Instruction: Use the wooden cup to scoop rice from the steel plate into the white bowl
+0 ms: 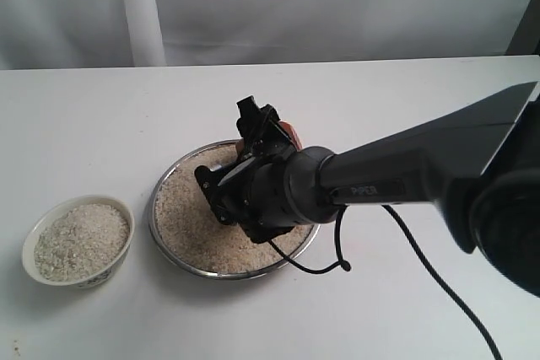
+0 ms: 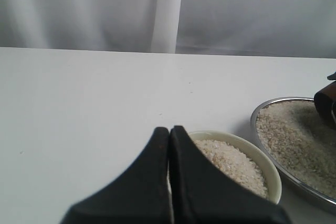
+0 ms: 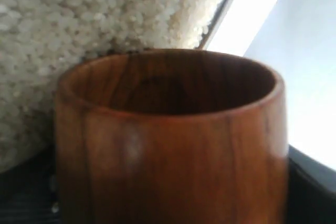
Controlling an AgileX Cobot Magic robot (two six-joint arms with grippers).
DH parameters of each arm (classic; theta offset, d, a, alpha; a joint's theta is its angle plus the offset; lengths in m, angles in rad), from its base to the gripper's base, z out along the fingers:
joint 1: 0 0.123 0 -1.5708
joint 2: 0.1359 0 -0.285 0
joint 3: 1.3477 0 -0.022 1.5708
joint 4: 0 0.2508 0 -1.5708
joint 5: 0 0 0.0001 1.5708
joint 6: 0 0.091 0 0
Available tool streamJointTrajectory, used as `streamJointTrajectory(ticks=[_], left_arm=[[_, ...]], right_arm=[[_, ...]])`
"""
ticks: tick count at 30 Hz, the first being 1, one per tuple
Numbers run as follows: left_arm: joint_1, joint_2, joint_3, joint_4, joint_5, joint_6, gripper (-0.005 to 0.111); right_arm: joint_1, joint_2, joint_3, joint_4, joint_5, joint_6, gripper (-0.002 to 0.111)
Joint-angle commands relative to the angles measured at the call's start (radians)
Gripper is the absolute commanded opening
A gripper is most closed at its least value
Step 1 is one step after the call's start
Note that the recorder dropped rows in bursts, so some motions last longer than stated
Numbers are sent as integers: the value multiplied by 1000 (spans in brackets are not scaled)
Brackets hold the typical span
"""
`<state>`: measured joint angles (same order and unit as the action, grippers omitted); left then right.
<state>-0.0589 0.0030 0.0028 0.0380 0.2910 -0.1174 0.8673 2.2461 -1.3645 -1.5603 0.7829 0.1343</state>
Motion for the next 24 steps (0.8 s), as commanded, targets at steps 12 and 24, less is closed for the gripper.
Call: streamJointTrajectory(ticks=[12, 24], left_arm=[[-4, -3, -3, -5, -6, -4, 0], [-4, -3, -3, -5, -6, -6, 0]], right_arm=[[53, 14, 2, 31, -70, -1, 0], [53, 6, 2, 120, -100, 30, 0]])
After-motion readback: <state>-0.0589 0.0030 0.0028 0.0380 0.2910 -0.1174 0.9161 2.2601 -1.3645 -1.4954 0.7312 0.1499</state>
